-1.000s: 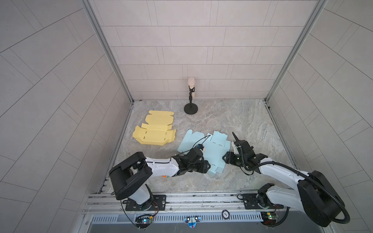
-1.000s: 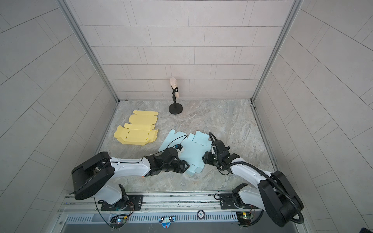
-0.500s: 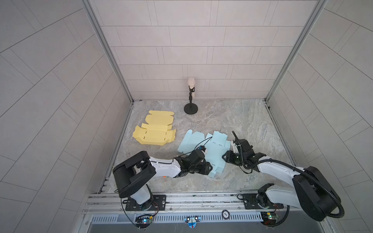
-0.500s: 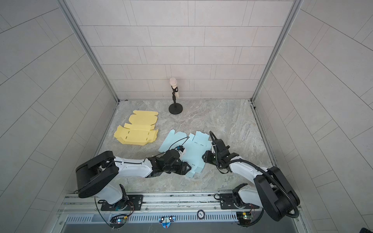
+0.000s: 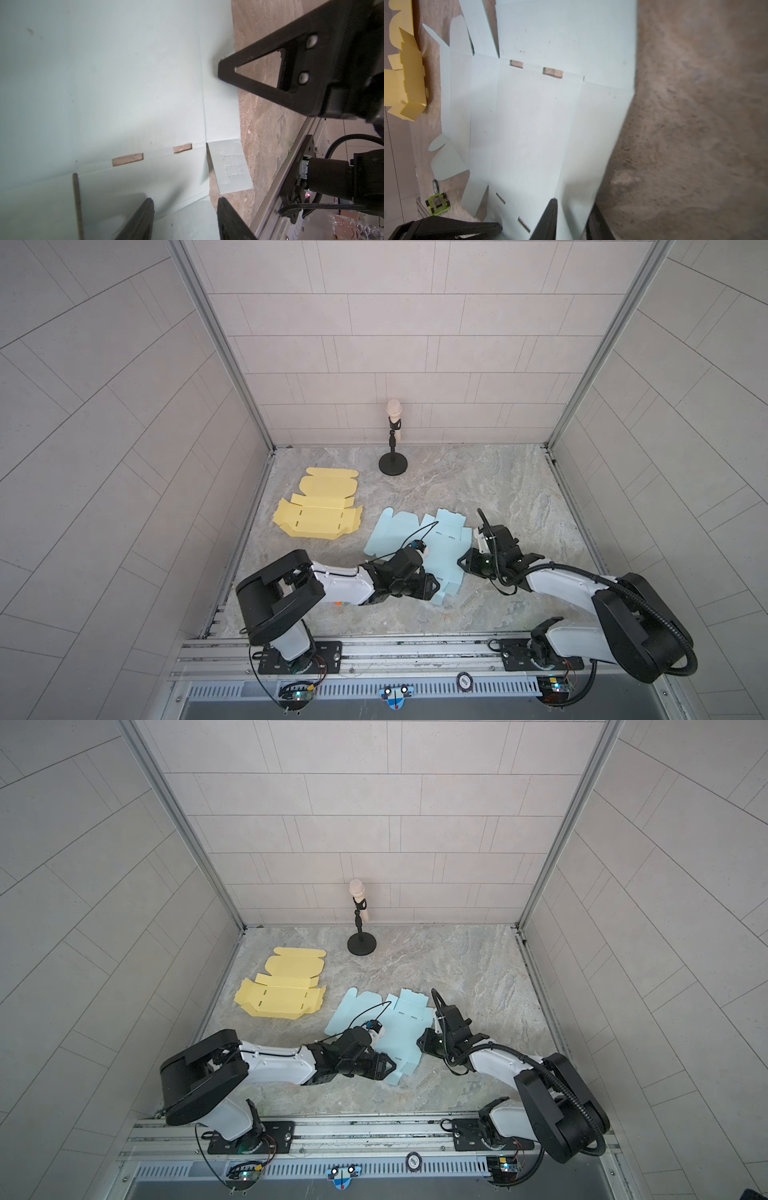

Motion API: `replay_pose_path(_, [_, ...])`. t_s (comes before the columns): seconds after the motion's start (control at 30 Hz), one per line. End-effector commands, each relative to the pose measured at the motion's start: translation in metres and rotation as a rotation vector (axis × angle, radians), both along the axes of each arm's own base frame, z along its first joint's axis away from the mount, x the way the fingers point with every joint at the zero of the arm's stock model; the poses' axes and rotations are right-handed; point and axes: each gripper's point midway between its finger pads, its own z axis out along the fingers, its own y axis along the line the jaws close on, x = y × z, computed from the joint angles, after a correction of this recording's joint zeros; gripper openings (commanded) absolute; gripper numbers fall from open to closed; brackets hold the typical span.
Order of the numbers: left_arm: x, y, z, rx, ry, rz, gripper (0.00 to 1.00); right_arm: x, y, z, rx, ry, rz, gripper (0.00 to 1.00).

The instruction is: Fold the paper box

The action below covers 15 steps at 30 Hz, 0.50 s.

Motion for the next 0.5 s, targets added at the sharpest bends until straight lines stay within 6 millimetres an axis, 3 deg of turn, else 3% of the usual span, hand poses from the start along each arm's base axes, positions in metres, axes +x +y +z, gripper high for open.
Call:
replay_pose_path(0.0, [-0.002, -0.007, -0.001, -0.001, 0.003, -0.028, 0.53, 0.006, 0.0, 0.004, -0.001, -0.013, -0.009, 0.23])
replay_pose_path(0.33, [0.006, -0.008, 0.027, -0.03, -0.053, -0.04, 0.57, -0.001, -0.026, 0.006, -0.136, -0.021, -0.032, 0.13])
replay_pose_path(0.47, [0.01, -0.005, 0.026, -0.028, -0.048, -0.02, 0.55, -0.004, -0.035, 0.006, -0.177, -0.012, -0.032, 0.12])
